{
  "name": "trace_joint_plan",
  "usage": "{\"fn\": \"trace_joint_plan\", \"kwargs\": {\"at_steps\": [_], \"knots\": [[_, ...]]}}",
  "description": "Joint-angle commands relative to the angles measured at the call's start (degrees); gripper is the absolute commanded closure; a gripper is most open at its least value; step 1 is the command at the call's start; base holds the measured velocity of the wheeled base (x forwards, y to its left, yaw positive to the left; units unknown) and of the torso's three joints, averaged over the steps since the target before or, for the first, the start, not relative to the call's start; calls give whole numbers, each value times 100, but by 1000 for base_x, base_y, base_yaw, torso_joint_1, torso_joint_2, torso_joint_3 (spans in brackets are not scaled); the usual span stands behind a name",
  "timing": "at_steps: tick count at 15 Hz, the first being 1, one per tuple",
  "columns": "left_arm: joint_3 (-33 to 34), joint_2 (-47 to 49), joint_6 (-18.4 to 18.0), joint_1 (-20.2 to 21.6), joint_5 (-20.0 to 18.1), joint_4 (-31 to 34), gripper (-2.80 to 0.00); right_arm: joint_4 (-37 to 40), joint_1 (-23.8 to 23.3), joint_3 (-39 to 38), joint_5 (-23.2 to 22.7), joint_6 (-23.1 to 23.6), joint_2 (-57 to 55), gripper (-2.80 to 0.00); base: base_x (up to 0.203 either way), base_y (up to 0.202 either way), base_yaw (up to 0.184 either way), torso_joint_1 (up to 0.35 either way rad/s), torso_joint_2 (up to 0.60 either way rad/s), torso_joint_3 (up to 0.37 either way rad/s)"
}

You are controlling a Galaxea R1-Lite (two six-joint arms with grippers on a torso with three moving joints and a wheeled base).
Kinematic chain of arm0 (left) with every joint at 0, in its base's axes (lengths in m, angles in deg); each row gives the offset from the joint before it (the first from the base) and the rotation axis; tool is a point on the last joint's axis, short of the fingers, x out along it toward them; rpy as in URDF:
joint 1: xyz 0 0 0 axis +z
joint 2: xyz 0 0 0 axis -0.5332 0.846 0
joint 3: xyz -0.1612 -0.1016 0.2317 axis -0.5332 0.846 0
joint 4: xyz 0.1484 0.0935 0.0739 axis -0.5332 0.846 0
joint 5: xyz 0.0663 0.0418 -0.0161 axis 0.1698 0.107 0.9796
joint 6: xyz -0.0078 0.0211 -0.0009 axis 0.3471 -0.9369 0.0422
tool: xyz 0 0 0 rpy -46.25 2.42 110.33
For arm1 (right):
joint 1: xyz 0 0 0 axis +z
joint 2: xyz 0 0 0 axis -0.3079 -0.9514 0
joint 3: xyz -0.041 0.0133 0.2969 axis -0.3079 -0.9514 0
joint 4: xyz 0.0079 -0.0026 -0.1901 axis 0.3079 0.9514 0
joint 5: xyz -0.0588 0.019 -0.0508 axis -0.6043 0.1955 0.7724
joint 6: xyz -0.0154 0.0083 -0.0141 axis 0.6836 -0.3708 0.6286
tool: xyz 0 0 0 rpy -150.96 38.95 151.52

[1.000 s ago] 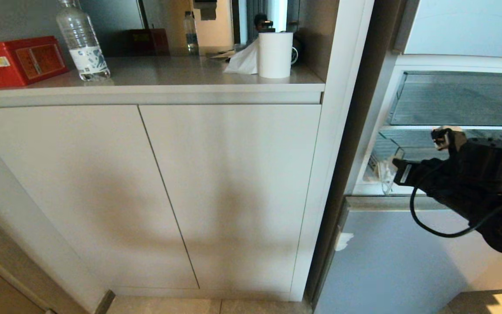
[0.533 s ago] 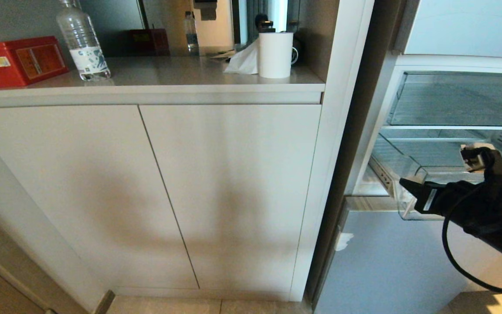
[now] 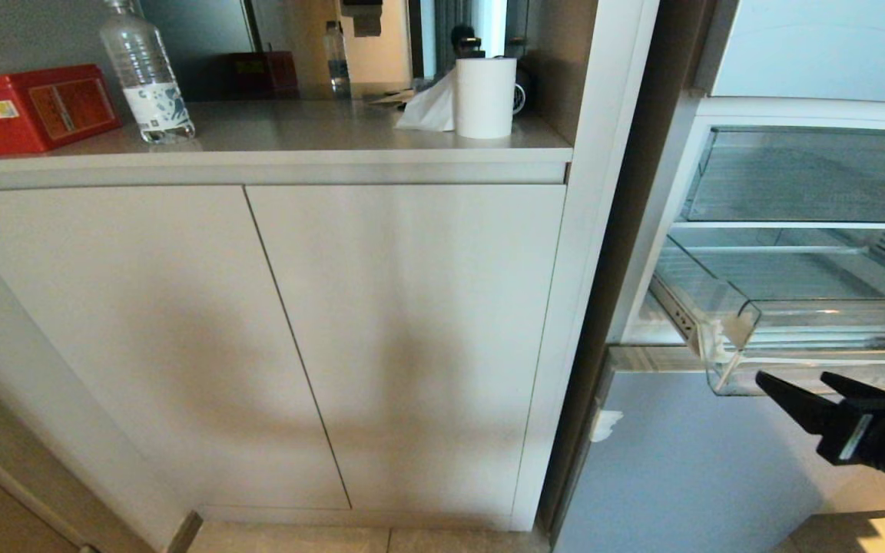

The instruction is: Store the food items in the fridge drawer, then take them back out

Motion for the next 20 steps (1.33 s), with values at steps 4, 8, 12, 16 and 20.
{"fn": "trace_joint_plan", "kwargs": {"at_steps": [4,8,12,16,20], "knots": [[1,-4,-2,0,-1,4,0,3734,-141,1392,256,-84,2434,-280,0,0,0,0,0,0],[2,-4,-2,0,-1,4,0,5438,-446,3162,768,-60,1173,-280,0,0,0,0,0,0],[5,-4,-11,0,-1,4,0,5718,-863,4574,910,116,-772,-280,0,0,0,0,0,0],[-4,-4,-2,0,-1,4,0,5964,-1211,6074,920,395,-2223,-280,0,0,0,0,0,0],[1,-4,-2,0,-1,4,0,6667,-1362,6947,397,470,-2999,-280,0,0,0,0,0,0]]}}
